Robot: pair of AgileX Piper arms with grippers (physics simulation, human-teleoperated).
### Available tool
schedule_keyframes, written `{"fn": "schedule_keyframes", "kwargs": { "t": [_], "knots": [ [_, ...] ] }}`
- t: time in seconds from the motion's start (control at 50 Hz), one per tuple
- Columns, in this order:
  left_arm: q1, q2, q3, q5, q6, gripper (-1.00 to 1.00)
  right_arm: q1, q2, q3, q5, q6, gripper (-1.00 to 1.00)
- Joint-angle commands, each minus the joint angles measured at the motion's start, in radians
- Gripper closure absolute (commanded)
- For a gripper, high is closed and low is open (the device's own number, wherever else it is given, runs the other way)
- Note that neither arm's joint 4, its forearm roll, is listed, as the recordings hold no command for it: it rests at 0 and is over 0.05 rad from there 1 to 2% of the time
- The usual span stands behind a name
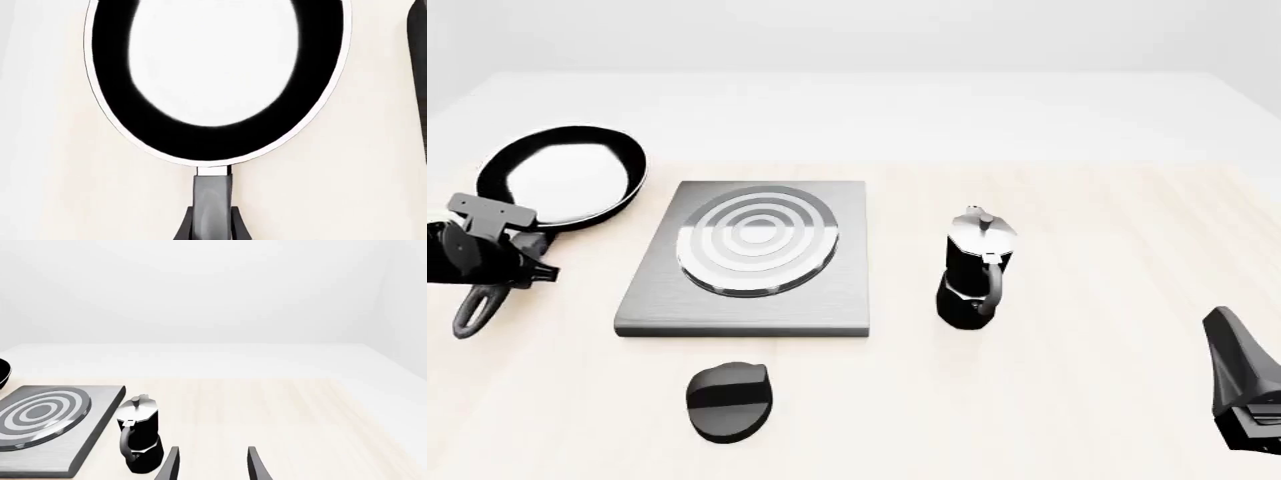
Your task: Turn on the stove and put the frying pan on it.
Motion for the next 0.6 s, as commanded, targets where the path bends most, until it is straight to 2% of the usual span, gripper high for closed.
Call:
{"fn": "schedule_keyframes", "kwargs": {
  "t": [0.02,0.24,0.6],
  "knots": [
    [-0.041,-0.051,0.018,0.009,-0.006,1.00,0.000,0.000,0.000,0.000,0.000,-1.00],
    [-0.078,-0.173,0.055,0.042,-0.043,1.00,0.000,0.000,0.000,0.000,0.000,-1.00],
    [-0.121,-0.352,0.107,0.112,-0.057,1.00,0.000,0.000,0.000,0.000,0.000,-1.00]
  ]
}}
